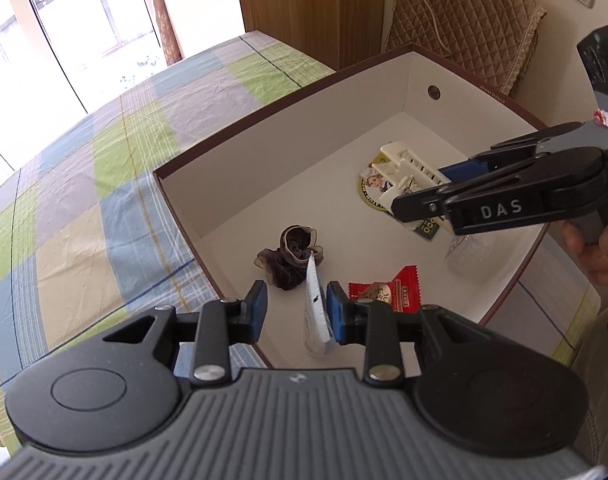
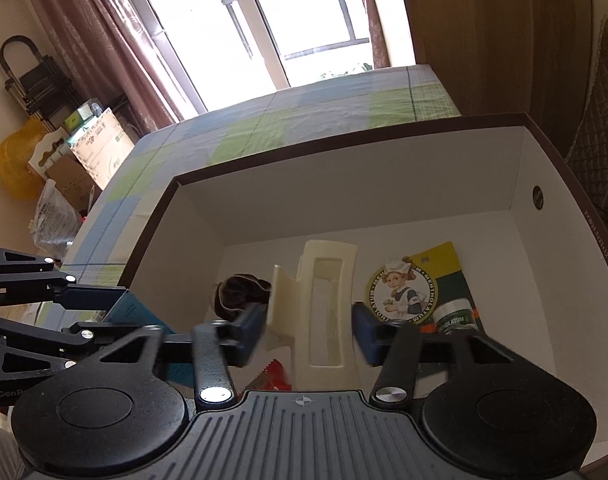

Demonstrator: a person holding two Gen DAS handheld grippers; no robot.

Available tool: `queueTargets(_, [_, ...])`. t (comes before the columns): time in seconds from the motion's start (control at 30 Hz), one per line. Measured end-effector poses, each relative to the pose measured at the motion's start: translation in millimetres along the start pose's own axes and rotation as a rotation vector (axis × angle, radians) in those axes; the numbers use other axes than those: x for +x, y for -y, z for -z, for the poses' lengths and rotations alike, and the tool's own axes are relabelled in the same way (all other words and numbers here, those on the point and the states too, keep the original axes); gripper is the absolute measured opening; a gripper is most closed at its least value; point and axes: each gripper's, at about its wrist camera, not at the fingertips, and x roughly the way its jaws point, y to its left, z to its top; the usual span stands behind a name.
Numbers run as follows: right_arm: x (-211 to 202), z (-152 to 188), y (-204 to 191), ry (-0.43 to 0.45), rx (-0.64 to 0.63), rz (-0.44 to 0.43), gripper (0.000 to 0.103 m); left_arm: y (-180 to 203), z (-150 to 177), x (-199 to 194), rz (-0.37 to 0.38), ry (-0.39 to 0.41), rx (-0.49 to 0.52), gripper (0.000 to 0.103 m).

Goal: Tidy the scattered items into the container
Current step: 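Open the right tool to drop the clip while the left tool lowers the blue tube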

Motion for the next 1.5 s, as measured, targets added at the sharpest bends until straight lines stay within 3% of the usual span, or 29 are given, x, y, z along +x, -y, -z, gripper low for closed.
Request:
queueTargets(0.47, [-14, 8, 7, -0.064, -0.037, 0.043, 0.084, 2, 2, -4, 0.015, -0.004, -0.030, 0.028])
queueTargets(1.17, [-41, 25, 8, -0.087, -0.043, 0.112, 0.084, 11, 7, -10, 0.017, -0.017, -0.033, 0.029])
queueTargets(1.5, [-53, 24, 7, -0.076, -0.016, 0.172, 0.084, 18, 8, -16, 0.013, -0.023, -0.065, 0.045])
